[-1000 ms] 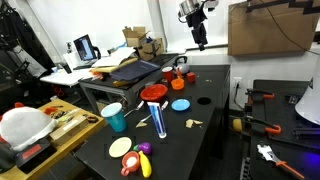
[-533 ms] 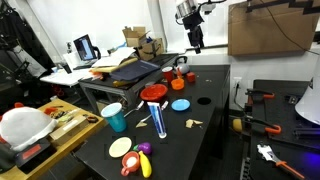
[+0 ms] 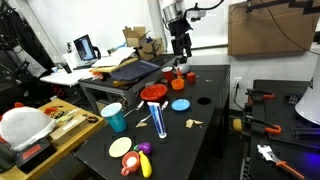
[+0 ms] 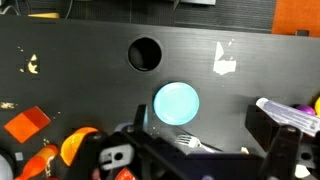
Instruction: Move the banana to the right
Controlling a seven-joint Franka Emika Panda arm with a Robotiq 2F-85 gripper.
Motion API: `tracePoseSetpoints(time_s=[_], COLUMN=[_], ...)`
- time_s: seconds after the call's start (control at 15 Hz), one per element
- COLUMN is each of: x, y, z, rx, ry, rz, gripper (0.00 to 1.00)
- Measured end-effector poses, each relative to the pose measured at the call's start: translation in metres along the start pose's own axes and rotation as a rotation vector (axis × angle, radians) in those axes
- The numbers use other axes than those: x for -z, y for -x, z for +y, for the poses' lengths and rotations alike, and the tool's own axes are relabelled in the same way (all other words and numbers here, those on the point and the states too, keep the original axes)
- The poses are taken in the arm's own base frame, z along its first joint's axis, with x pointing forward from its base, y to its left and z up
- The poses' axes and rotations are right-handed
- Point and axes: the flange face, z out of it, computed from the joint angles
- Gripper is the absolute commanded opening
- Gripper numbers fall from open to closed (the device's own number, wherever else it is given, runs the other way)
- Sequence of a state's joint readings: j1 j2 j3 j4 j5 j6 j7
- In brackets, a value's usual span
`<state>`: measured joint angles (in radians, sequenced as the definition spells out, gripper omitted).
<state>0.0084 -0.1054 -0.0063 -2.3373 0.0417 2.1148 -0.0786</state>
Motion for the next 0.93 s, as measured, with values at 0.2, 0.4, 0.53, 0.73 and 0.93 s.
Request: tracePoseSetpoints(time_s=[0.2, 0.4, 0.53, 0.73, 0.93], x=[-0.003, -0.004, -0.005, -0.011, -0.018], y=[-0.01, -0.019, -0.025, -0.031, -0.04], z=[-0.044, -0.074, -0.085, -0.095, -0.108], rx=[-0.002, 0.004, 0.005, 0.007, 0.009], ry=[-0.022, -0.029, -0.029, -0.03, -0.032], rz=[0.016, 0.032, 0.055, 0.089, 0.118], gripper=[1.0, 1.0, 1.0, 1.0, 1.0])
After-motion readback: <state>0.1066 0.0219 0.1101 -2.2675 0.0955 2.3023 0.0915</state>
